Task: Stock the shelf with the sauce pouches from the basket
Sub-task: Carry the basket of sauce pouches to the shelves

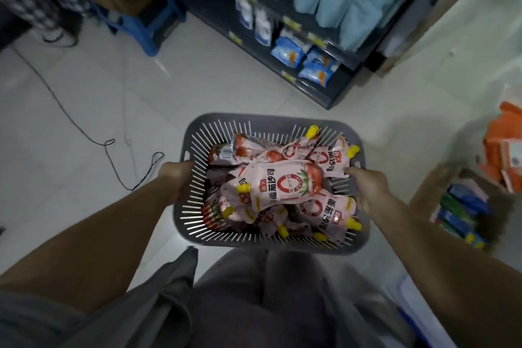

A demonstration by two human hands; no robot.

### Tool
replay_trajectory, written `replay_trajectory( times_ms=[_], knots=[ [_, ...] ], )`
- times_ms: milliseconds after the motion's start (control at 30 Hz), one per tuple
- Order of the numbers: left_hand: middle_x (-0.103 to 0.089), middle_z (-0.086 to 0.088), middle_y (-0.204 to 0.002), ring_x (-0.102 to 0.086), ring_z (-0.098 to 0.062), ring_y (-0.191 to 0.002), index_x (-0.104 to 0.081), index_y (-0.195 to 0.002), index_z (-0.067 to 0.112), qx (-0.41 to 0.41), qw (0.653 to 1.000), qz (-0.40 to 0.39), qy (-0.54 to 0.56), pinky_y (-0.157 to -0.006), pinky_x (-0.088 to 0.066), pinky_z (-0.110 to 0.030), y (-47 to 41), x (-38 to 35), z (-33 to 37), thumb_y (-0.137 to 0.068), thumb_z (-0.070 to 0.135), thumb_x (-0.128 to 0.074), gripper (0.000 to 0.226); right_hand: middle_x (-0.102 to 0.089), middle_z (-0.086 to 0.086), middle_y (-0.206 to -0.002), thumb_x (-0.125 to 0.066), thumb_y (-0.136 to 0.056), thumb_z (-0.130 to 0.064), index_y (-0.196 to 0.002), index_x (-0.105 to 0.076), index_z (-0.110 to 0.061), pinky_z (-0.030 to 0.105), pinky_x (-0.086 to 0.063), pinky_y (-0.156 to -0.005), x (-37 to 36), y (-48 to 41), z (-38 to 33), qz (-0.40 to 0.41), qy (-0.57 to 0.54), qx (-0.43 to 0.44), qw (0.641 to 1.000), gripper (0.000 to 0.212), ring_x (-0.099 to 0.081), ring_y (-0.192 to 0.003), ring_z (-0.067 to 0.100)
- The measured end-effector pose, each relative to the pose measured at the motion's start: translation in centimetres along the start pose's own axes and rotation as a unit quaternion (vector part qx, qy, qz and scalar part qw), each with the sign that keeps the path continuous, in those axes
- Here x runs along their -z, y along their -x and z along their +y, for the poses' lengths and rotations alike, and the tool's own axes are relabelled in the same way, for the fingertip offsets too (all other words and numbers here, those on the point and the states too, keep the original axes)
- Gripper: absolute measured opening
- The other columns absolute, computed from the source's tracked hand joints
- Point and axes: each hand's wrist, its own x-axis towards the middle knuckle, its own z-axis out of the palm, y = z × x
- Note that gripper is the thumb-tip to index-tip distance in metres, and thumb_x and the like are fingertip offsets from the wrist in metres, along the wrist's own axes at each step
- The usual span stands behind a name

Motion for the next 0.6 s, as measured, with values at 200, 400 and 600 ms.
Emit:
replay_trajectory(
  times_ms=[200,400,600],
  knots=[
    [-0.036,-0.007,-0.048,-0.028,-0.014,-0.021,-0.042,-0.058,0.009,0.021,0.997,0.056,0.057,-0.037,-0.029,-0.013,-4.8,4.3,6.1,-0.089,0.022,-0.056,0.036,-0.062,0.011,-0.067,-0.07,-0.073,-0.012,-0.066,-0.059,-0.004,0.035,-0.048,-0.067,-9.4,-2.7,-10.4,-0.064,0.081,0.041,0.994,0.016,-0.062,-0.066,0.028],
    [-0.032,0.004,-0.024,-0.024,-0.009,-0.017,-0.042,-0.056,0.012,0.033,0.983,0.079,0.165,-0.033,-0.026,-0.008,-8.1,7.4,11.7,-0.091,0.027,-0.056,0.041,-0.064,0.013,-0.078,-0.068,-0.079,-0.015,-0.085,-0.06,0.001,0.038,-0.05,-0.073,-18.4,-5.0,-20.6,-0.128,0.159,0.1,0.974,0.018,-0.063,-0.078,0.03],
    [-0.032,-0.005,-0.047,-0.025,-0.009,-0.015,-0.04,-0.059,0.011,0.059,0.968,0.118,0.215,-0.031,-0.026,-0.007,-11.8,10.6,16.3,-0.093,0.026,-0.053,0.04,-0.064,0.018,-0.086,-0.068,-0.077,-0.015,-0.095,-0.06,0.001,0.032,-0.048,-0.054,-27.2,-5.5,-29.4,-0.168,0.212,0.127,0.954,0.025,-0.062,-0.068,0.027]
  ],
)
